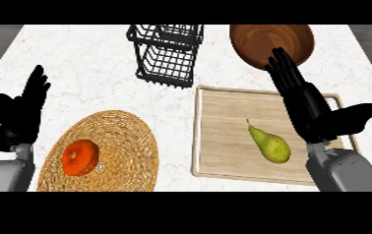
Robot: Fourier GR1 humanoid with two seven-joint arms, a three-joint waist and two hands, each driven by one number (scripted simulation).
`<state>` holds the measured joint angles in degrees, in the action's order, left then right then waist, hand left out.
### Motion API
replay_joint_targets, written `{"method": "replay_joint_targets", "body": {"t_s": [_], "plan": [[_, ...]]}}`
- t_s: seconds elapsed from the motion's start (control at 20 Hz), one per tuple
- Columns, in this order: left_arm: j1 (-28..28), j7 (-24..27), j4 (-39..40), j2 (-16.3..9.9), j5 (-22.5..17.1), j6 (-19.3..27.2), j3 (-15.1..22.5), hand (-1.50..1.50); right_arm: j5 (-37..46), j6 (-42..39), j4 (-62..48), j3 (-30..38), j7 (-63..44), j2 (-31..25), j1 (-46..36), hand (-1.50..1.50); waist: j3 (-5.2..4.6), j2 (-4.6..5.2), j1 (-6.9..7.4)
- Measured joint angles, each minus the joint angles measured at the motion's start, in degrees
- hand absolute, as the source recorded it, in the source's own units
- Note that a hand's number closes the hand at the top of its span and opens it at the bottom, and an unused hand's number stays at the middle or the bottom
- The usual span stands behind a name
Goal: Pick the pear from the tray and place it in the tiered basket
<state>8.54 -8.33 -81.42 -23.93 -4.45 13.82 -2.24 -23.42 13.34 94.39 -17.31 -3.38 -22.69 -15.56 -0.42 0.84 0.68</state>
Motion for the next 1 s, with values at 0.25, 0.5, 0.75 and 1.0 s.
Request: {"method": "replay_joint_targets", "body": {"t_s": [0.25,0.5,0.75,1.0], "plan": [[-0.5,0.8,-1.0,2.1,-2.2,-3.7,1.9,0.00,-5.1,-10.3,3.3,-4.6,-2.6,1.1,-2.6,1.50,0.30,-0.57,0.15],[-1.4,0.2,-2.4,4.4,-5.2,-7.6,4.4,0.00,2.3,-8.8,0.2,-8.2,-10.5,-4.8,-2.7,-1.50,0.05,-1.04,-0.48],[-3.4,-1.1,-5.2,5.2,-6.9,-10.3,4.6,0.00,8.2,-7.8,-0.3,-8.7,-11.9,-5.0,-0.6,-1.50,0.32,-0.95,-0.53],[-4.0,-1.8,-6.0,5.7,-7.6,-11.1,4.7,0.00,11.7,-14.7,2.9,-7.6,-15.5,-13.5,-6.1,-1.50,0.33,-1.02,-0.42]]}}
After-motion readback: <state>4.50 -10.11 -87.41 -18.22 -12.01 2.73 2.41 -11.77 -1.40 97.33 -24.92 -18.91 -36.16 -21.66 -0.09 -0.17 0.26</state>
